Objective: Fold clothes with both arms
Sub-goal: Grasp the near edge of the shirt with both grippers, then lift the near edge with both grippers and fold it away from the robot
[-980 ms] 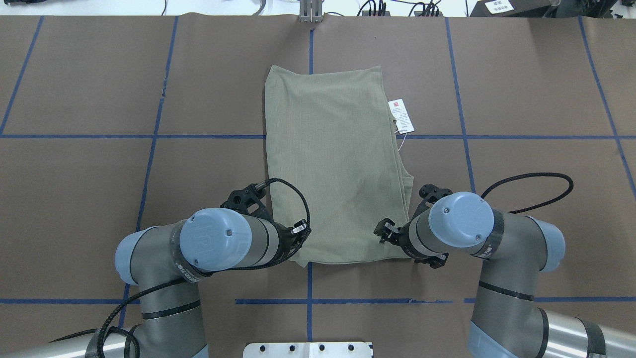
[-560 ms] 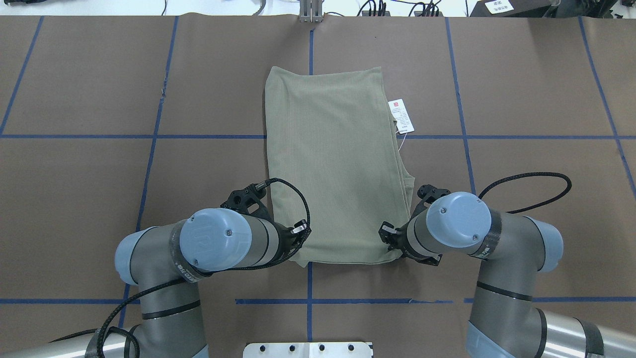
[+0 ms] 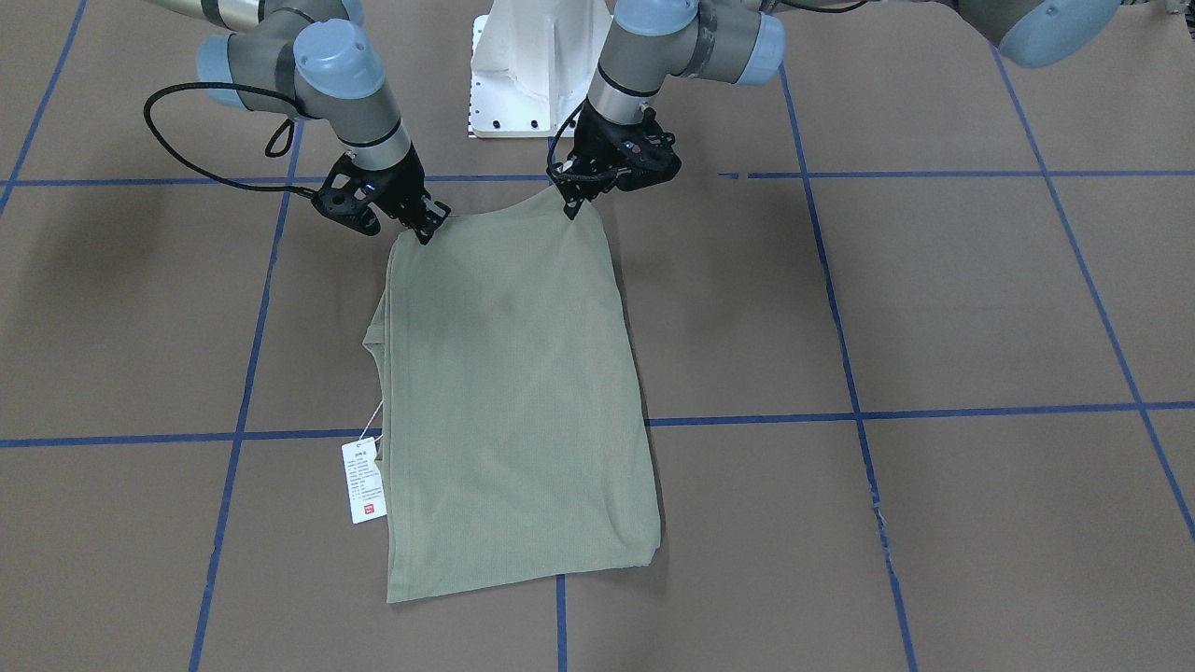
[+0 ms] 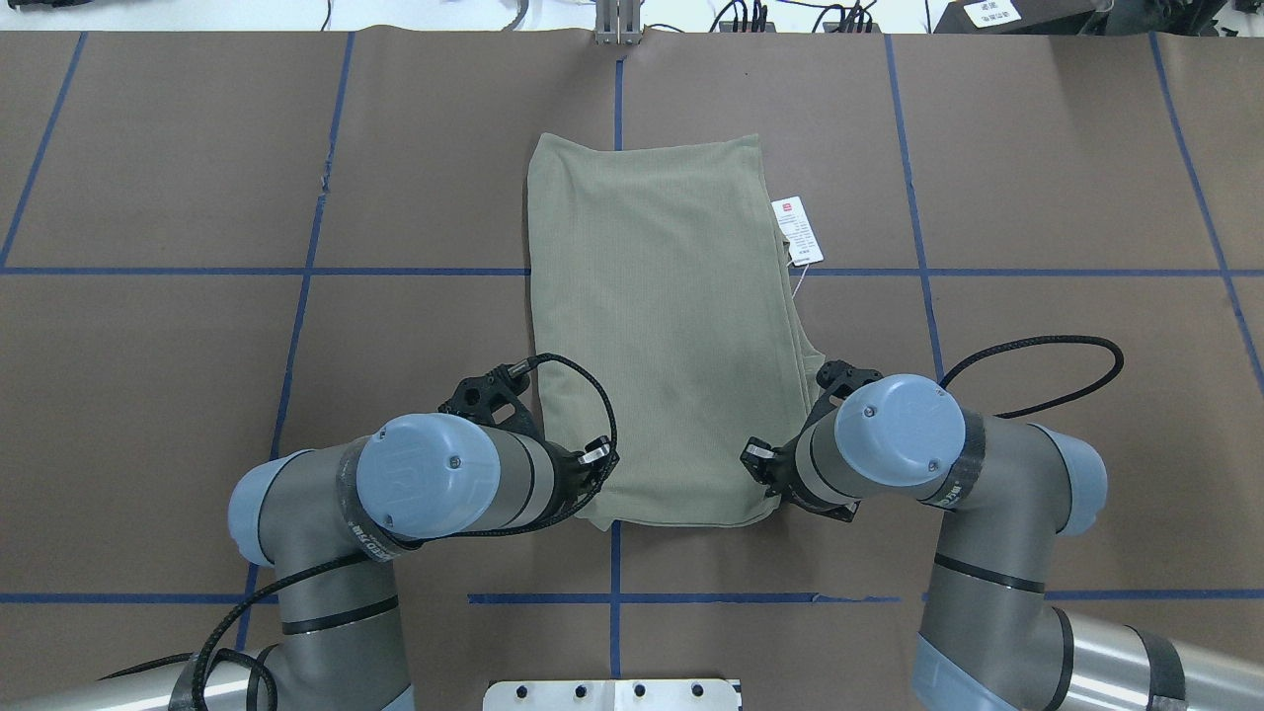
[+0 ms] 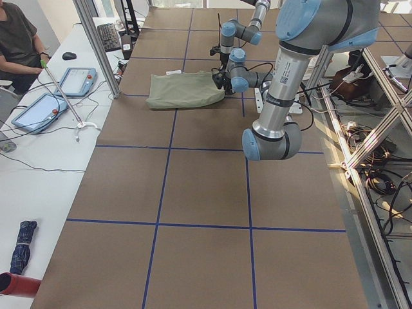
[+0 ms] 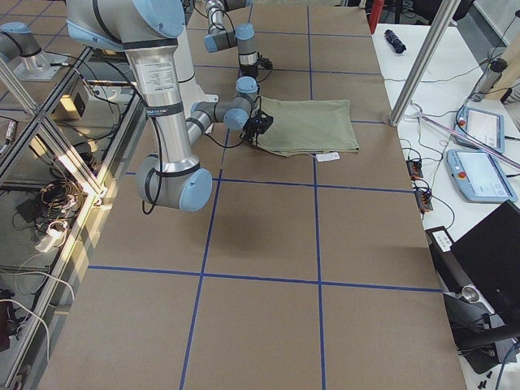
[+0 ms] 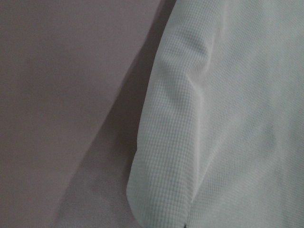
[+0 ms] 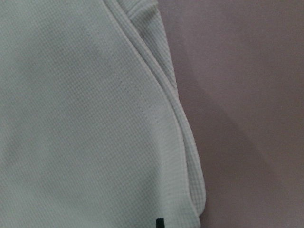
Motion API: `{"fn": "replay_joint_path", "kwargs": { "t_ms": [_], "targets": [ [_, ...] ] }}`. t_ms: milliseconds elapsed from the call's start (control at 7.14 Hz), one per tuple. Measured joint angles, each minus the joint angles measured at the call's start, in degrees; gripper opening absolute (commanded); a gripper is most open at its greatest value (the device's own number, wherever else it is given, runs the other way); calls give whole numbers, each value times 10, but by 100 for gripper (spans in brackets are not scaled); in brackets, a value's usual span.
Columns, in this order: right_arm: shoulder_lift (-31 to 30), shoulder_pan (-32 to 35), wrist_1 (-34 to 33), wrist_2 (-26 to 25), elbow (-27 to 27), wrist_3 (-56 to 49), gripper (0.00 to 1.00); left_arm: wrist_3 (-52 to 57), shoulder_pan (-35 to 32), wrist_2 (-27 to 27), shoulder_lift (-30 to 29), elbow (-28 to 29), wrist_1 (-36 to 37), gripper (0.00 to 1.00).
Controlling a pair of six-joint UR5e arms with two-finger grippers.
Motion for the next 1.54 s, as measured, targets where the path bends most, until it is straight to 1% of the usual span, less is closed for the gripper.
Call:
{"fn": "replay_joint_path", "kwargs": {
  "t_ms": [140,280,420,560,700,840,980,1120,1260,1540],
  "targets": [
    [0,2,1,1,6,0,0,6,1,0,4,-9,2,0],
    [-3,3,1,4,19,0,0,16,4,1,14,-32,6,0],
    [-13,1,1,8,42,0,0,21,17,3,37,-68,9,0],
    [-30,-4,0,22,77,0,0,23,37,6,61,-103,13,0],
    [-59,-7,0,57,125,1,0,24,56,8,74,-135,32,0],
    [-83,-9,0,91,164,2,0,23,68,8,78,-161,66,0],
    [-90,-12,0,109,184,3,0,22,76,7,78,-183,99,0],
    [-86,-13,1,114,184,4,0,23,76,6,76,-194,115,0],
    [-69,-8,2,109,170,5,0,27,68,6,73,-198,120,0],
    [-15,29,4,92,119,3,0,73,21,4,62,-190,119,0]
  ]
}}
